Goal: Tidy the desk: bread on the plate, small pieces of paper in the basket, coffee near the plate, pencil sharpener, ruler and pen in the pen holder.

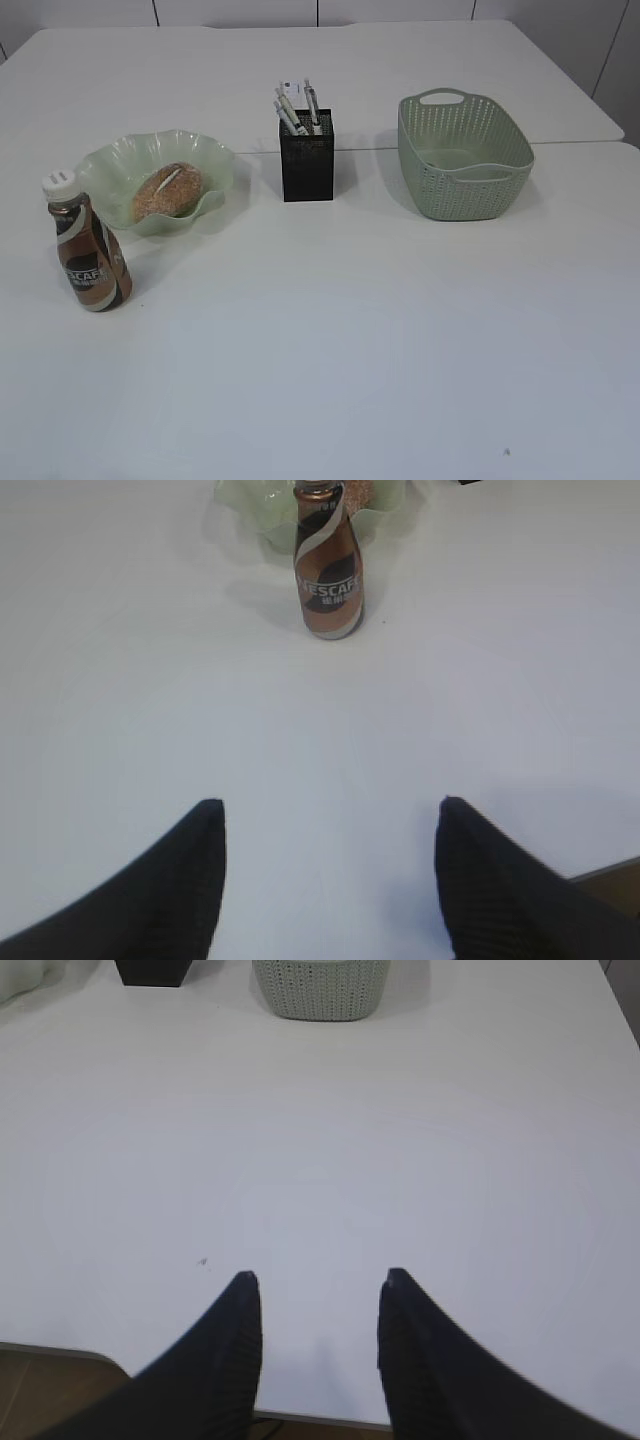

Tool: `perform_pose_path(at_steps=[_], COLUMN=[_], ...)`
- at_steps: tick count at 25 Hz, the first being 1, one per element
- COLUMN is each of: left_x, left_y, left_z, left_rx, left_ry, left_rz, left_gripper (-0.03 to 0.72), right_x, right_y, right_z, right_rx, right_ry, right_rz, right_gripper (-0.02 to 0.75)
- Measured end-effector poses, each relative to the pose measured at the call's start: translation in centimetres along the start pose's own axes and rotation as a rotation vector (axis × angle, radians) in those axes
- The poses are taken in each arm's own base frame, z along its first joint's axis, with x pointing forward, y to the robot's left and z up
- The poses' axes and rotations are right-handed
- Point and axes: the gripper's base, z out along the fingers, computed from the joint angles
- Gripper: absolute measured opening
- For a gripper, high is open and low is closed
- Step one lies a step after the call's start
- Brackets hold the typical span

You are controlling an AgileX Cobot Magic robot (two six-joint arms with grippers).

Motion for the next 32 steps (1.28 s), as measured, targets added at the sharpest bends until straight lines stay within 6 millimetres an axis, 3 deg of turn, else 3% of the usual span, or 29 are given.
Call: perform_pose_path(at_steps=[32], left_x=[-0.03], left_y=[-0.03], left_z=[0.04], left_rx=[-0.039], left_ry=[0.003], left_rz=[-0.022], left_gripper=[0.466], right_x=[-0.02], right_y=[0.0], right_z=[0.0], right_rx=[0.0], right_ry=[-0.002], right_rz=[0.0], right_gripper=[0.323])
